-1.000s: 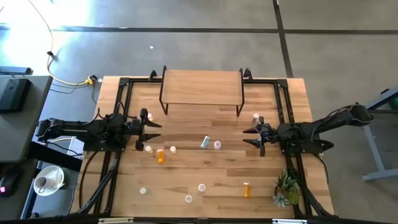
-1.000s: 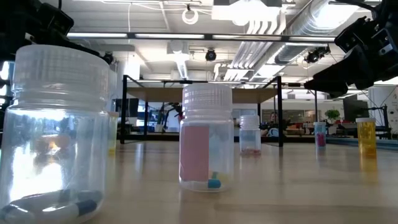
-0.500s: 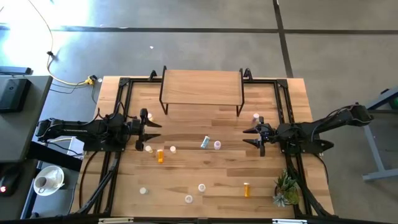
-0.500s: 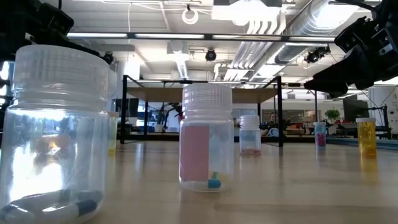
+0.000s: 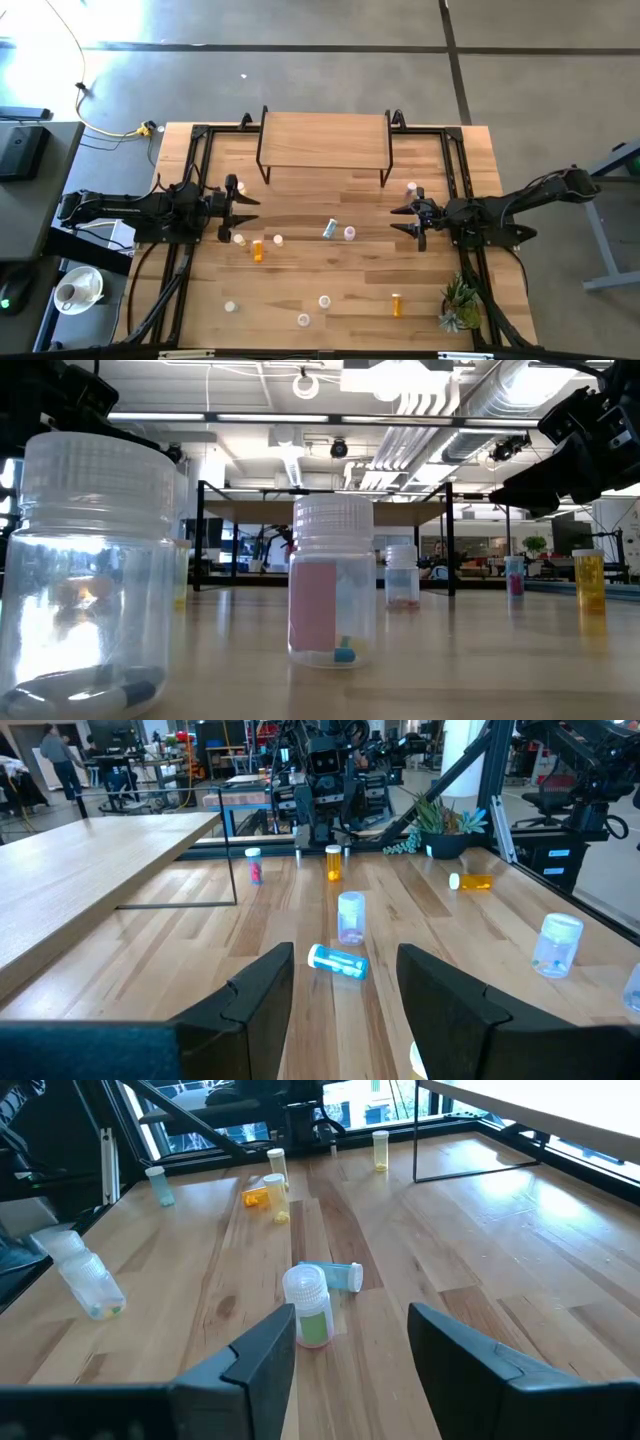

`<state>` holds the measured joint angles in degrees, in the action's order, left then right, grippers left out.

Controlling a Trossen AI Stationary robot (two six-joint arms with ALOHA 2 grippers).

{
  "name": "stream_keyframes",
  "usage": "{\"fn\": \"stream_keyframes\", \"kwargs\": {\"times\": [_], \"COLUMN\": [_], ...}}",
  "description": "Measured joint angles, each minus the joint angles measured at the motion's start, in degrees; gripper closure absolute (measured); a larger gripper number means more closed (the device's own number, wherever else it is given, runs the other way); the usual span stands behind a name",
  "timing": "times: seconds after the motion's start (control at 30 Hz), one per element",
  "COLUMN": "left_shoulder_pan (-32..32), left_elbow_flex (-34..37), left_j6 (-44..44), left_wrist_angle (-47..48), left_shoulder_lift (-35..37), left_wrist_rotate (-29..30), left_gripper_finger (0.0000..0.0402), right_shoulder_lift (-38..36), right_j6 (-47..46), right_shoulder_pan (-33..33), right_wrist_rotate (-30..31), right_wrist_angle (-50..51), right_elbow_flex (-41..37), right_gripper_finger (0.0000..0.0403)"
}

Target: Pick and place medicine bottles onto shelf by color

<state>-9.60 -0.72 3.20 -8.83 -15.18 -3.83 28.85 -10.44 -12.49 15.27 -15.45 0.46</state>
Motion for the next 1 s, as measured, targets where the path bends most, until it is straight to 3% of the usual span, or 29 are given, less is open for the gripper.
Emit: {"fn": "stream_keyframes", "kwargs": {"times": [1.0], "left_shoulder_pan": [0.0], "left_elbow_flex": [0.0], "left_j6": [-1.3], "left_wrist_angle": [0.0], "left_shoulder_lift": [0.0], "left_wrist_rotate": [0.0], "left_gripper_finger": [0.0232], "right_shoulder_lift": [0.0], "right_j6": [0.0], "right_shoulder_pan": [0.0], "right_wrist_rotate": [0.0], "right_wrist_angle": [0.0], "right_elbow_flex": [0.0], "right_gripper_finger": [0.0217]}}
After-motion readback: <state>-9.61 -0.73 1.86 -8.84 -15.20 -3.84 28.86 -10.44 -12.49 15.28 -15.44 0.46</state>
